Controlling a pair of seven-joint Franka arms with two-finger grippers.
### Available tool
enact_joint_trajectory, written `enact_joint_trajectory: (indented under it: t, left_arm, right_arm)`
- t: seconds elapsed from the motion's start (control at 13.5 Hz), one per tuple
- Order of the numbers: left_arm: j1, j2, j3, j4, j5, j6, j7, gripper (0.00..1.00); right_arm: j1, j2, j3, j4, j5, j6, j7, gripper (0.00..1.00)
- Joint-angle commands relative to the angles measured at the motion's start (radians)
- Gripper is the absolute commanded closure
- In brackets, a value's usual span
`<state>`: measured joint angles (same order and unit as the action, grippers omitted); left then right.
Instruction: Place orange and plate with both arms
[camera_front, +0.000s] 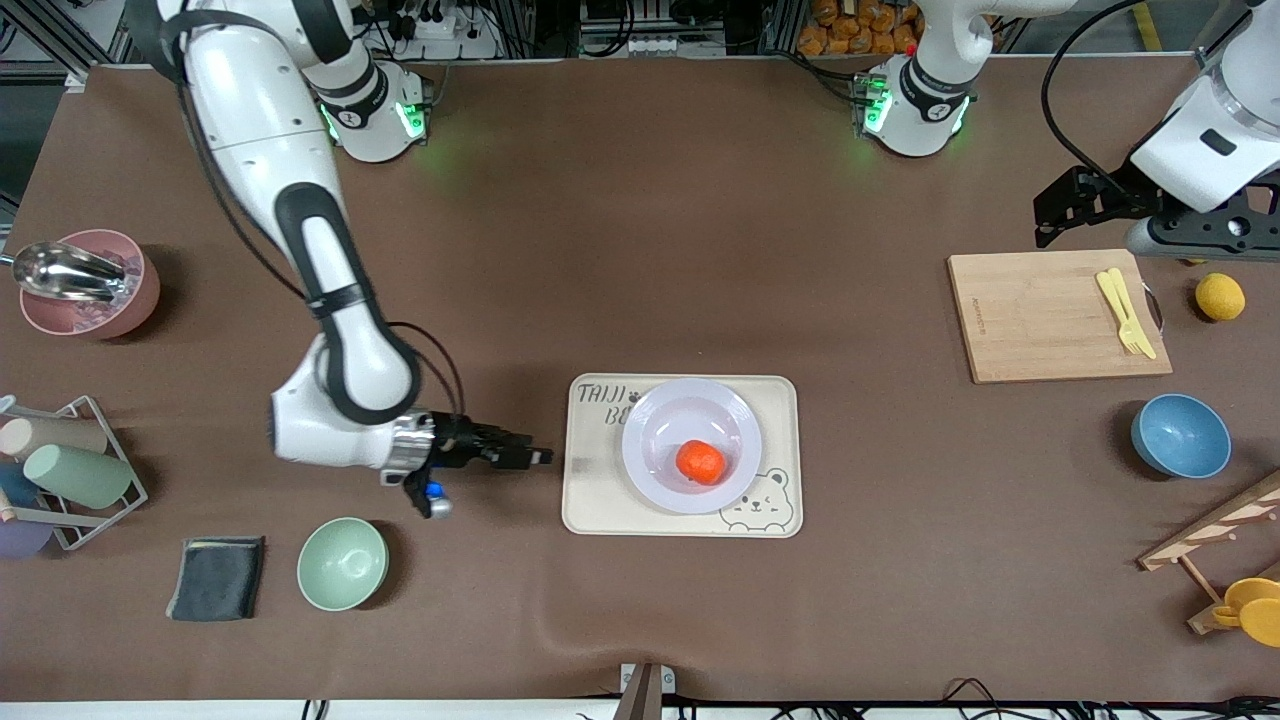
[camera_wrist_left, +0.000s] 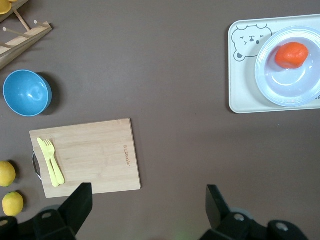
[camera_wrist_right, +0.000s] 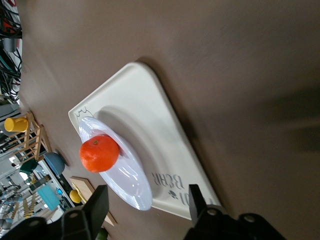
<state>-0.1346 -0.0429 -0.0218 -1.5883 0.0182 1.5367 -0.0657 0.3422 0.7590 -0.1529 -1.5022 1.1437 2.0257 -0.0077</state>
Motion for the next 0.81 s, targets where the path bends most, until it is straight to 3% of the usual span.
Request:
enact_joint_trajectory:
  t: [0.0, 0.15, 0.37, 0.44, 0.74]
  left_arm:
    - [0.0, 0.027, 0.002, 0.031, -0.02, -0.006, -0.014, 0.0]
    - [-0.005, 0.028, 0.002, 0.031, -0.021, -0.006, -0.014, 0.0]
    - [-0.003, 0.028, 0.002, 0.031, -0.023, -0.006, -0.014, 0.0]
    - [-0.003, 0.028, 0.002, 0.031, -0.02, -0.006, -0.014, 0.0]
    - [0.009, 0.04, 0.005, 0.031, -0.026, -0.004, -0.014, 0.0]
  right_arm:
    - [-0.089, -0.041, -0.002, 0.005, -0.157, -0.091, 0.009, 0.06]
    - [-0.168, -0.078, 0.012, 0.005, -0.37, -0.114, -0.072, 0.06]
    - [-0.284, -0.145, 0.082, 0.0, -0.569, -0.163, -0.129, 0.0]
    - [-0.337, -0.168, 0.131, 0.0, -0.646, -0.165, -0.129, 0.0]
    - [-0.39, -0.318, 0.156, 0.002, -0.801, -0.3, -0.121, 0.0]
